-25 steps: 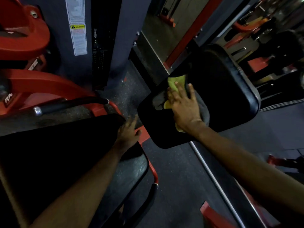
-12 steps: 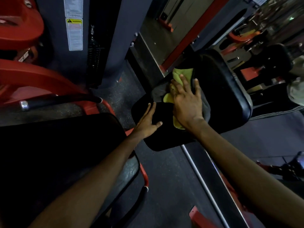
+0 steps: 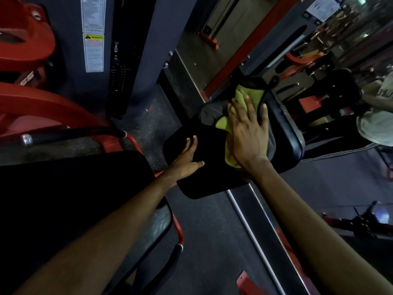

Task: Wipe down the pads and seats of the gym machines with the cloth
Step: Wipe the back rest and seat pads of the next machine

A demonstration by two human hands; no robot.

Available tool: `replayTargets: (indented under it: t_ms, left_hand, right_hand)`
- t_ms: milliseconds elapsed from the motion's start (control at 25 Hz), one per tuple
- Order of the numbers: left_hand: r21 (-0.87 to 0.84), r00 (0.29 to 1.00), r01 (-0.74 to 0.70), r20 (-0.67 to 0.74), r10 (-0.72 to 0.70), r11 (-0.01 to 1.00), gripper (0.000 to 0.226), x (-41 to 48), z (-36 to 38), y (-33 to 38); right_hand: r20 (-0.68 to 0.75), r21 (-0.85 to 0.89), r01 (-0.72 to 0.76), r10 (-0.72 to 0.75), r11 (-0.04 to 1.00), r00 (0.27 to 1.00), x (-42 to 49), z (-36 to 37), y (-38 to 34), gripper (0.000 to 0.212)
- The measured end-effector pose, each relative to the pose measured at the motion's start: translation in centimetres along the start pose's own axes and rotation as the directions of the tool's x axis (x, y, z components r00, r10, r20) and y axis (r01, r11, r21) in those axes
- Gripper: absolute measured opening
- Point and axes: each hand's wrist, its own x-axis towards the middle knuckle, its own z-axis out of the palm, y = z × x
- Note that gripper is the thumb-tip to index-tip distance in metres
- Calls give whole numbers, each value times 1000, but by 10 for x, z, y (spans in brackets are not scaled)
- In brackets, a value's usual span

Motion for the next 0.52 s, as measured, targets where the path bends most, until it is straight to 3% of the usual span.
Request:
replayTargets:
  t_ms: [120,280,400,520]
  left_hand:
    - [-53,999,16,41,-14,998,103,0,-5,2]
    - [-49,998,24,60,-21,999,105,-1,-6,4]
    - [-8,999,28,22,-28,1000,106,-1,0,1]
    - [-13,999,30,24,-30,999,109,-2,2,3]
  right_hand:
    - [-74,16,-66,67,998,995,-48,-4,25,72]
    - [-100,7,-133,133,991,986,-27,-6,22,72]
    - [-87,17,-110,111,994,990,-9,-7,20,68]
    - [-80,54,-116,120,992,990,-54,-9,38,72]
